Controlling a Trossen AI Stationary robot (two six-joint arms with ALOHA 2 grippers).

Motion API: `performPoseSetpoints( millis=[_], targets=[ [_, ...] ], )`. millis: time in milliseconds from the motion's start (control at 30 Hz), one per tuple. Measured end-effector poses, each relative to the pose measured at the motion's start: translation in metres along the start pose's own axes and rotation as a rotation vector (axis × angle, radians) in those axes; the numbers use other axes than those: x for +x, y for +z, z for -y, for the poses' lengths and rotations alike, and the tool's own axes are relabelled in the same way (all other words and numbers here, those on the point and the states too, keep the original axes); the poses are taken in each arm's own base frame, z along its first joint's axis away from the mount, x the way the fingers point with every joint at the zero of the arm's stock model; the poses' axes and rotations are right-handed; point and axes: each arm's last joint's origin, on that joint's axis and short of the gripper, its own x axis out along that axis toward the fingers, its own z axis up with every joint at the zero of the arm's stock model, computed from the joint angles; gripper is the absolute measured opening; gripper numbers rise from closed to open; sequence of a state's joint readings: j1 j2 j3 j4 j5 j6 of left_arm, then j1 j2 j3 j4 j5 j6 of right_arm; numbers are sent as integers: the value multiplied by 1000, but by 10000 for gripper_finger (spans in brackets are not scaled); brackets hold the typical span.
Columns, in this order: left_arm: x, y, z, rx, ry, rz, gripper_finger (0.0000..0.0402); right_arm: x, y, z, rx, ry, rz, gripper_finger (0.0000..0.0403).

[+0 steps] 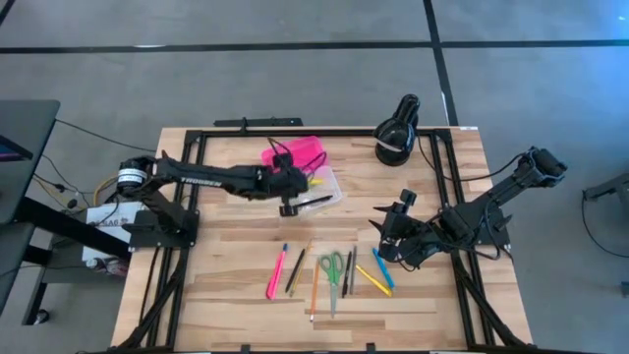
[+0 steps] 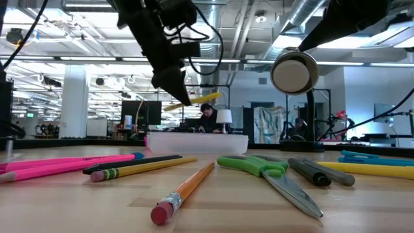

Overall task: Pick & place school supplies into a supply box
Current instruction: Put the left yellow pen into the pink supply box

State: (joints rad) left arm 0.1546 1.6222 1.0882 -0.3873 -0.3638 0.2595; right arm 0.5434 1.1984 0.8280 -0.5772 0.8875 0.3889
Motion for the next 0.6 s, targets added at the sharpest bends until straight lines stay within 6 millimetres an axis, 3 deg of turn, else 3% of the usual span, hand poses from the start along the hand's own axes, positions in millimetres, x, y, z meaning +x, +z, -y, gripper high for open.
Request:
performPoseSetpoints(
  millis=[300, 600],
  targets=[
    [9, -9, -21, -71, -38, -21, 38, -5, -1, -4, -11, 27, 6, 162],
    [14, -17, -17, -73, -57, -40, 108, -5, -1, -4, -6, 27, 9, 162]
  ],
)
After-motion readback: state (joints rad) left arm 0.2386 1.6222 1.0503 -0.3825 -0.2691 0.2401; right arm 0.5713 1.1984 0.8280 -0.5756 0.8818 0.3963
